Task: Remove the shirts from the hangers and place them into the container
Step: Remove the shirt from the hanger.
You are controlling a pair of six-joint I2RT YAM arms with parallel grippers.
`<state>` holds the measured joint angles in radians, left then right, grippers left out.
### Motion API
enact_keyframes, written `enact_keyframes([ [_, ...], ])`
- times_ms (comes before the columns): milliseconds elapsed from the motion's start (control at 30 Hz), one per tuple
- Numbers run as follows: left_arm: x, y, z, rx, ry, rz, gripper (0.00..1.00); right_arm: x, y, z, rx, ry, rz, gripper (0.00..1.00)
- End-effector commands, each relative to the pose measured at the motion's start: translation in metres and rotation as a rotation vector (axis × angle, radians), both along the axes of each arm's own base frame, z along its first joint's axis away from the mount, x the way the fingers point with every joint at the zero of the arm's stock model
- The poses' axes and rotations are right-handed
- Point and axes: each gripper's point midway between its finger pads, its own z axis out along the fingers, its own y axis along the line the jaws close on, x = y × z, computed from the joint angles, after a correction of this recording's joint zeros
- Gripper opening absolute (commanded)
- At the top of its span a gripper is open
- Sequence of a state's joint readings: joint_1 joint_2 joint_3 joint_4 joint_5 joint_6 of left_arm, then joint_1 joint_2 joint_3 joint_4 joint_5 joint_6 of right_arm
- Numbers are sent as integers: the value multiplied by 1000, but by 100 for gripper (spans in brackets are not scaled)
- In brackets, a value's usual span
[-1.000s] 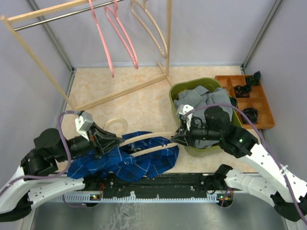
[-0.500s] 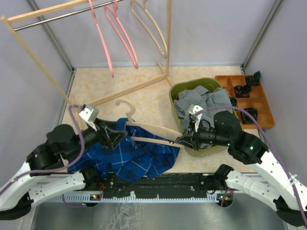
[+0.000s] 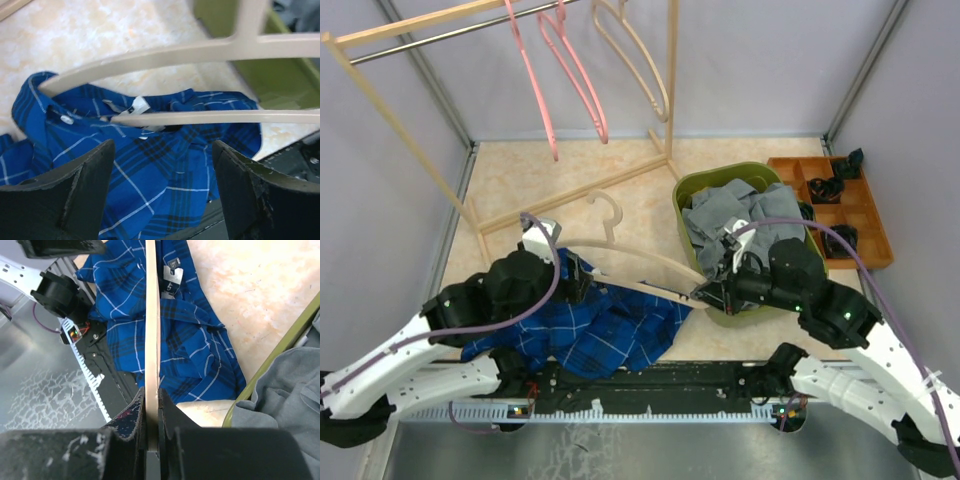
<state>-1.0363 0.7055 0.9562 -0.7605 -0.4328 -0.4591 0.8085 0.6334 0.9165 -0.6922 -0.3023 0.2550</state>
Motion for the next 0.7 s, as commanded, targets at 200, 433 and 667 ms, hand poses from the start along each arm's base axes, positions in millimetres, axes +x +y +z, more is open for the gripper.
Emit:
enact_keyframes([
  [200, 5, 45, -40, -54, 92, 333, 85, -6, -36, 86, 169, -238, -106, 0],
  [433, -4, 62, -59, -193, 166, 478, 87, 3, -30, 112, 170, -287, -100, 0],
  [667, -11, 65, -88, -243, 242, 548, 88, 24, -14, 129, 181, -330, -118, 0],
])
